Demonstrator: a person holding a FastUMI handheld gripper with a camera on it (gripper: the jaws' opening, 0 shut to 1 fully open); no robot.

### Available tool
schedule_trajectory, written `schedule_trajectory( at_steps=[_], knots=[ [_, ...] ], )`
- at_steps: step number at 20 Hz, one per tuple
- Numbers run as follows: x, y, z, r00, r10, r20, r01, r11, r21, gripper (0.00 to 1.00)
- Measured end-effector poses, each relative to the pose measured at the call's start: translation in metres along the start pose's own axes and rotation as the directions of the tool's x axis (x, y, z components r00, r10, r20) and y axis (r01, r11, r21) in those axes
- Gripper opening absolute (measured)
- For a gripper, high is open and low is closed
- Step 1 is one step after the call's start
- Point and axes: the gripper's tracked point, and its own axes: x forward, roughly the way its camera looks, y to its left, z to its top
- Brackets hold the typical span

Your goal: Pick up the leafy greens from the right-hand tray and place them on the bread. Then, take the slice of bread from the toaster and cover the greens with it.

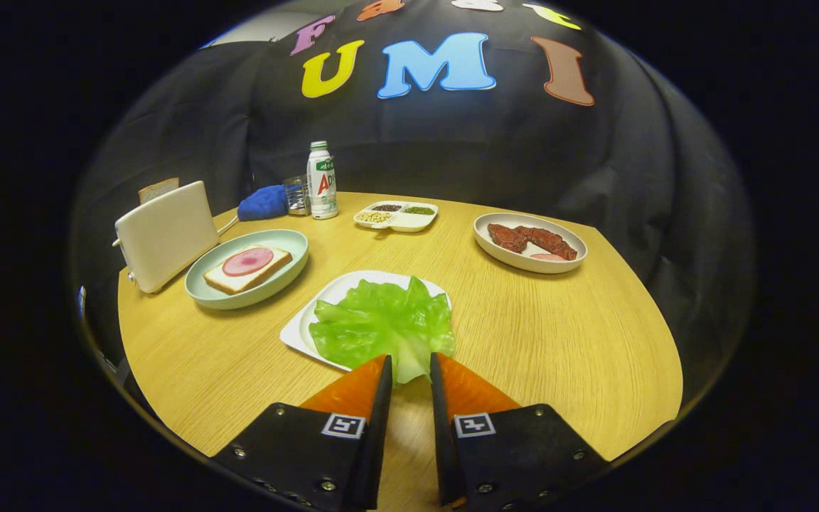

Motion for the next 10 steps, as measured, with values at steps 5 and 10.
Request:
schedule_trajectory(
  at_steps=[5,10],
  knots=[
    [-0.009,0.006,0.005,0.998,0.042,0.044,-0.042,0.999,0.005,0.06],
    [-0.018,0.011,0.015,0.991,0.064,0.116,-0.065,0.998,0.009,0.06]
  ],
)
